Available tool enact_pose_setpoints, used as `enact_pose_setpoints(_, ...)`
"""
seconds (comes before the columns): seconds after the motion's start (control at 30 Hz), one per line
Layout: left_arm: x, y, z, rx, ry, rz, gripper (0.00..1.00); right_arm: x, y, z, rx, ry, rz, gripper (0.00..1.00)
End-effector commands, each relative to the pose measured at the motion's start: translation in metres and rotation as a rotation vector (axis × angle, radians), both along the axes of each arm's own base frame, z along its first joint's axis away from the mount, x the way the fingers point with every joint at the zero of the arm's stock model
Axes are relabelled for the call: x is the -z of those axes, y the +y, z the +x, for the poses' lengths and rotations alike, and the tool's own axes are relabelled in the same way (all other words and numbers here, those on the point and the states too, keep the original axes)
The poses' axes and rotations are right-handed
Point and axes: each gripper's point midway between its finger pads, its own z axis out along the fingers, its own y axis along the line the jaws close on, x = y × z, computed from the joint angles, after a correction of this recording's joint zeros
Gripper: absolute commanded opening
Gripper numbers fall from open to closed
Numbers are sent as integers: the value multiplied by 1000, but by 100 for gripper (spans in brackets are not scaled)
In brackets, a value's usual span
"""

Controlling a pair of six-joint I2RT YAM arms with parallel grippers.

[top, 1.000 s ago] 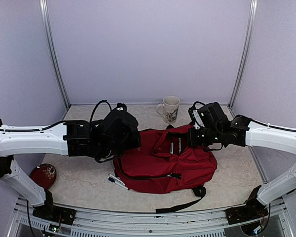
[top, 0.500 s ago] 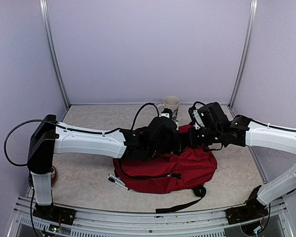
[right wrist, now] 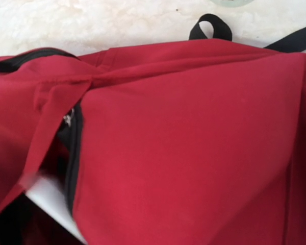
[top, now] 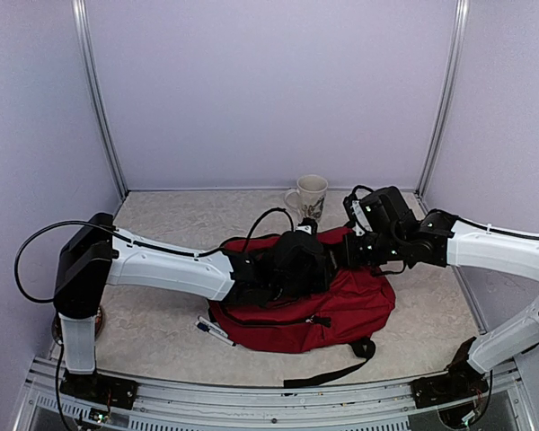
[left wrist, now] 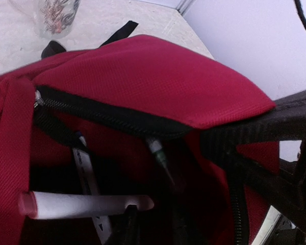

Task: Pack the student bag
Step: Place the pen in the lower front pocket of the bag.

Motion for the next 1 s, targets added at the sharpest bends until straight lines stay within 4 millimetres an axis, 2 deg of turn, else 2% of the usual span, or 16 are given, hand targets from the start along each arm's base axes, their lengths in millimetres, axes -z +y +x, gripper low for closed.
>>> enact_pose_setpoints(0.0, 14, 1, -14, 56, 50, 13, 41, -28, -9, 12, 50, -82, 32, 0)
enact_pose_setpoints(0.07, 9, 3, -14, 59, 46, 18, 66, -27, -9, 12, 51, -80, 31, 0)
enact_pose_setpoints(0.13, -1, 7, -12, 43, 37, 15, 80, -28, -8, 13, 50, -81, 34, 0)
enact_pose_setpoints(0.23, -38, 15, -8, 26, -36, -8, 83, -27, -9, 12, 48, -80, 34, 0)
enact_pose_setpoints(0.37, -108, 37, -3, -5, -152, -35, 85, -25, -9, 11, 47, -75, 32, 0)
enact_pose_setpoints(0.43, -125, 64, 1, -67, -162, -14, 89, -25, -9, 11, 47, -75, 32, 0)
enact_pose_setpoints(0.5, -137, 102, 6, -158, -145, -7, 93, -24, -9, 11, 46, -74, 32, 0)
enact_pose_setpoints(0.57, -126, 144, 8, -256, -80, 16, 94, -23, -9, 11, 45, -72, 32, 0)
enact_pose_setpoints(0.63, -94, 194, 7, -380, 23, 41, 95, -21, -8, 11, 43, -69, 32, 0)
enact_pose_setpoints(0.73, -47, 252, -11, -513, 150, 72, 93, -16, -6, 11, 39, -63, 37, 0)
enact_pose_setpoints(0.83, -3, 284, -32, -569, 250, 95, 84, -11, -2, 12, 30, -49, 38, 0)
enact_pose_setpoints(0.97, 43, 296, -52, -563, 348, 143, 72, -10, 0, 13, 24, -40, 39, 0)
